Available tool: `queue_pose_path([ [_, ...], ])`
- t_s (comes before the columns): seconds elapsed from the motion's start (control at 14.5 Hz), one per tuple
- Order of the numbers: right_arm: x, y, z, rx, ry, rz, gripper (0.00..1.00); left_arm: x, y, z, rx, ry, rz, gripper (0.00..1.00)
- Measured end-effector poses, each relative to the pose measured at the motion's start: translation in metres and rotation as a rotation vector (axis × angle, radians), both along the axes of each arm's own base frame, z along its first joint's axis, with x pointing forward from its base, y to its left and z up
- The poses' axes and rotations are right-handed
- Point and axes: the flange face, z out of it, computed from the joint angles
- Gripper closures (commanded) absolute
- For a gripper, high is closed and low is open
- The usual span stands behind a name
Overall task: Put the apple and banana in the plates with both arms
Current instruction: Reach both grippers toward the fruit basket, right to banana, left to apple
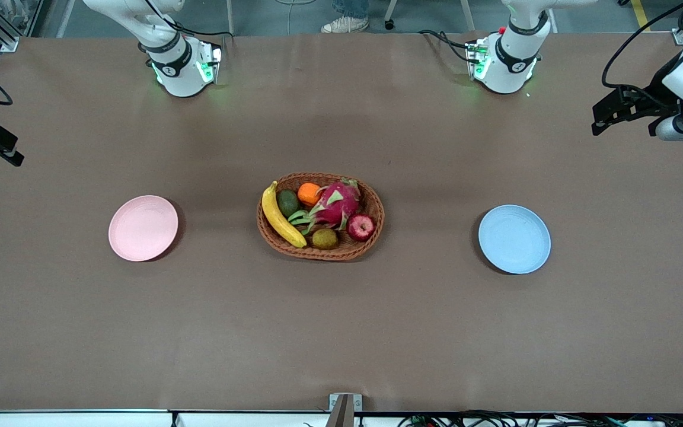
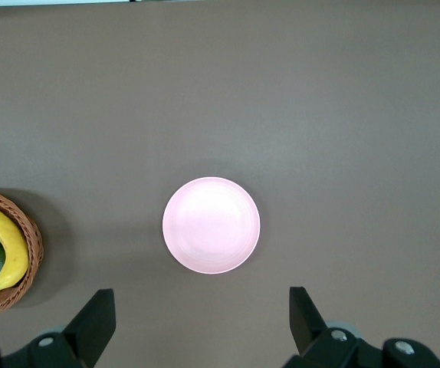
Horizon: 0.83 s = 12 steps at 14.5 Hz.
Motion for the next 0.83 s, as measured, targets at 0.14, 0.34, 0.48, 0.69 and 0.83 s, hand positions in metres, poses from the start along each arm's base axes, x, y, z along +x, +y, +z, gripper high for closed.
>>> queue_pose_path([
  [0.14,0.000,0.000,-0.001,0.000,0.003,0.000,0.00,0.001,0.000,-0.001,0.000,0.003,0.000,0.00],
  [0.34,0.000,0.000,-0.002,0.000,0.004,0.000,0.00,0.002,0.000,-0.003,0.000,0.006,0.000,0.00],
  [0.48,0.000,0.000,-0.002,0.000,0.005,0.000,0.00,0.006,0.000,-0.010,0.000,0.018,0.000,0.00],
  [0.69,-0.003,0.002,-0.008,0.002,0.045,0.035,0.00,0.021,-0.006,-0.034,-0.002,0.049,-0.010,0.00],
  [0.83,-0.005,0.012,-0.019,0.004,0.097,0.096,0.00,0.033,-0.028,-0.053,-0.009,0.053,-0.048,0.00],
])
